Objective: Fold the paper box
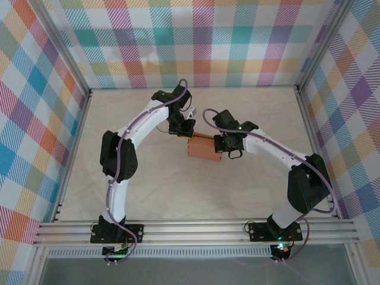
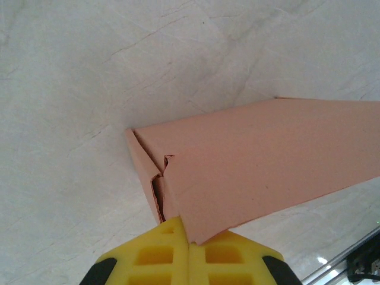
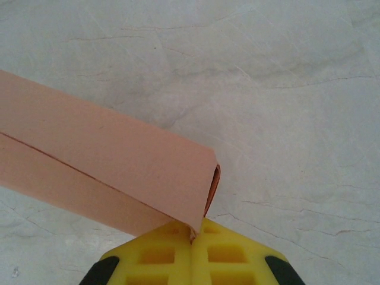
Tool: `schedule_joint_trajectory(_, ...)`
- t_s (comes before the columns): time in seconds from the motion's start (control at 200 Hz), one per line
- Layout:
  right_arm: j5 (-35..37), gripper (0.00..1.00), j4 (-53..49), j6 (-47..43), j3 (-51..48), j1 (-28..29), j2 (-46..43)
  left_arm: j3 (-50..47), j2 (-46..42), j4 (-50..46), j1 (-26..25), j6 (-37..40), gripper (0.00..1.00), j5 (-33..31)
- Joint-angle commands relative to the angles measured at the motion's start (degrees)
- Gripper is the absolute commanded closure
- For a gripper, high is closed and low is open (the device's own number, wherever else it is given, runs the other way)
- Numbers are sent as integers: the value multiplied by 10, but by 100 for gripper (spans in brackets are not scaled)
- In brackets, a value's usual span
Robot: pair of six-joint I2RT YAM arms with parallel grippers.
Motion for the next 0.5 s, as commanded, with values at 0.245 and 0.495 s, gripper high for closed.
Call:
schedule_joint_trajectory(0.245,-41,100,20,-5,-2,8,14,-63,-36,69,-12,48,100,9)
schedule_joint_trajectory(0.495,-32,100,90,-2,-49,9,-16,-203,-106,208,-42,84,100,-29)
